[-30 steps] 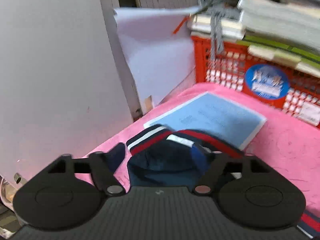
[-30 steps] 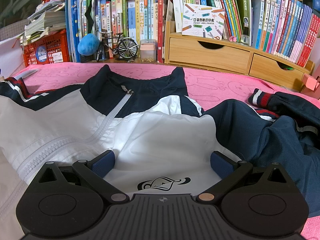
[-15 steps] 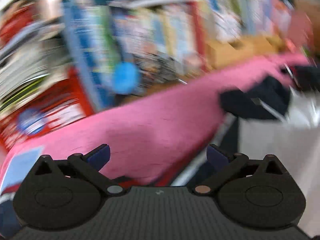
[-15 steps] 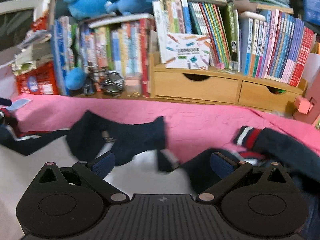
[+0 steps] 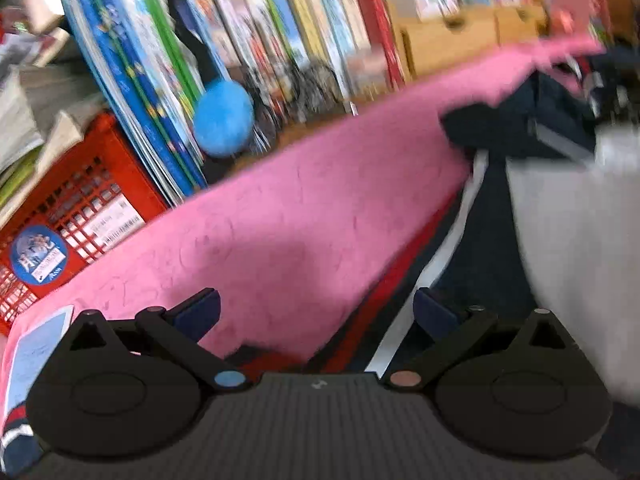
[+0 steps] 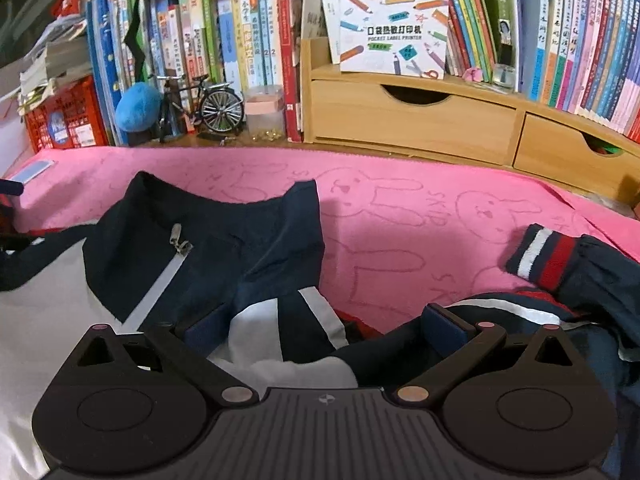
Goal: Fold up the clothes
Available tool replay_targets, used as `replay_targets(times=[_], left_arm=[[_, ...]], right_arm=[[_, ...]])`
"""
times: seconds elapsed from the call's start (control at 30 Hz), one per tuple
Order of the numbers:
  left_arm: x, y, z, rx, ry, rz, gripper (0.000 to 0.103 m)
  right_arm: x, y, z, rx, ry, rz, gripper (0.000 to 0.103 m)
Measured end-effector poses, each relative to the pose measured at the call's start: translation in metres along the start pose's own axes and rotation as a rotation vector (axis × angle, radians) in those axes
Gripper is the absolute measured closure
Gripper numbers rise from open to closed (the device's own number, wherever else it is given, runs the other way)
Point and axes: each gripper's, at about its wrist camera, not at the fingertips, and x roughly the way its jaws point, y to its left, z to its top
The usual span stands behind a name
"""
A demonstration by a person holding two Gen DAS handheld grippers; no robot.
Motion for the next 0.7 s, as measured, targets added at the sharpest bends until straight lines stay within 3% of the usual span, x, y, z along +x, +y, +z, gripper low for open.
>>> replay_targets(times=[0.17,0.23,0.27,0.3,0.33,0.37,0.47,0.6,0.7], left_arm=[[0.015,0.023,-0.007,-0.262,0.034,-0.115,0.0],[0.011,0.015,-0.009,-0.262,0.001,-0.101,0.004],[0.007,0.01,-0.01,-0.254,-0.02,-0.09,0.017],[0.004,0.004,-0.01,-0.254,-0.035,-0.083,0.023],[0.0,-0.001,-0.01,-0.252,-0.047,-0.06,0.036],[-0.003,-0.007,-0.009,-0.248,-0.055,-0.019,0.053],[-0.007,-0.012,-0.004,-0.264,-0.062,0.04,0.079],[-0.005,0.002,0.01,-0.285,-0.09,0.118,0.096],[-0.008,0.038,0.029,-0.362,-0.148,0.243,0.096]], right_arm=[[0.001,0.009,0.001,-0.028,0.017,0.013,0.0],[0.0,0.014,0.001,-0.034,0.015,0.03,0.013],[-0.002,0.017,0.001,-0.041,0.01,0.039,0.019],[-0.005,0.021,0.001,-0.048,0.003,0.049,0.034],[-0.007,0.024,0.001,-0.053,-0.006,0.047,0.05],[-0.009,0.027,0.002,-0.05,-0.016,0.037,0.056],[-0.011,0.032,0.006,-0.028,-0.053,0.023,0.068],[-0.009,0.036,0.026,-0.002,-0.129,0.004,0.078],[0.001,0.035,0.049,0.039,-0.191,-0.017,0.078]])
